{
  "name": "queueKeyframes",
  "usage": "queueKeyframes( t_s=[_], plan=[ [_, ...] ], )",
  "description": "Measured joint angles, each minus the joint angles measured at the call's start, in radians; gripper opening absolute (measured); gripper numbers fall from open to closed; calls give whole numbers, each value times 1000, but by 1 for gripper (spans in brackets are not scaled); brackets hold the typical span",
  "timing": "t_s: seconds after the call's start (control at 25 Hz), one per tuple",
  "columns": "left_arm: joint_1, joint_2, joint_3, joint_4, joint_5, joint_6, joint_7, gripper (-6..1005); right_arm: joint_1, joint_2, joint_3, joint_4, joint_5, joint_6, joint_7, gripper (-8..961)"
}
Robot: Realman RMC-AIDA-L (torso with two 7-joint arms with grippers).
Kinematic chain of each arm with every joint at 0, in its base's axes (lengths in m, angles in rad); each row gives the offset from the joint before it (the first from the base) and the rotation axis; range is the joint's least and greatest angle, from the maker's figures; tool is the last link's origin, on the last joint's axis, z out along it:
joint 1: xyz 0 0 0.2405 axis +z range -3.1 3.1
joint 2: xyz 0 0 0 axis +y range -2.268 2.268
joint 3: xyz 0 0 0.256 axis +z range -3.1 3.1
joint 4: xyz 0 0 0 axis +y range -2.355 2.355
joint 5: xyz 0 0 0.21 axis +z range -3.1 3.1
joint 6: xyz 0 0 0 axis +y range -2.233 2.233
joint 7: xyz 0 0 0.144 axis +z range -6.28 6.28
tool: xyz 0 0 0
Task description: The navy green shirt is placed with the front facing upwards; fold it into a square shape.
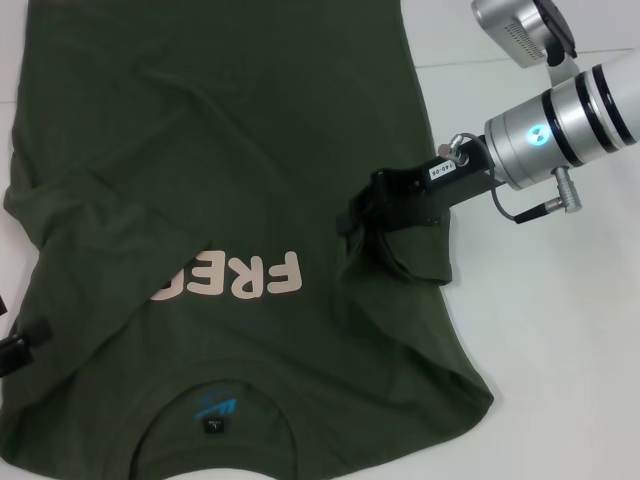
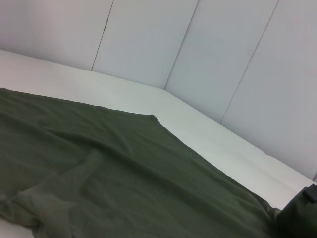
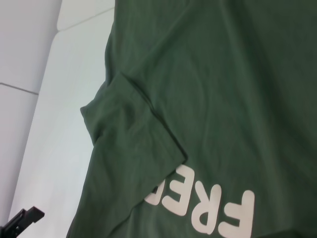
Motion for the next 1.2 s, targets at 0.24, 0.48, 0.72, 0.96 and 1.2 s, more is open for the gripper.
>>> queueKeyframes(
  t_s=[0.24,0.48,0.72,0.96,1.2],
  plan=[
    [-2,0,0,3,0,0,0,887,2,-8,3,-6,0,3,-6,258],
    [-5,0,0,4,0,-1,0,886,8,-12,-3,-7,-3,-11,-9,428],
    [-14,-1,-1,4,0,-4,-1,887,-43,-76,-3,-13,-35,-132,32,584],
    [-32,-8,-1,-1,0,-14,-1,887,-133,-111,4,-82,-39,-173,64,584],
    [-42,-8,5,-3,0,-13,-3,887,-164,-117,5,-73,-39,-136,61,582]
  ],
)
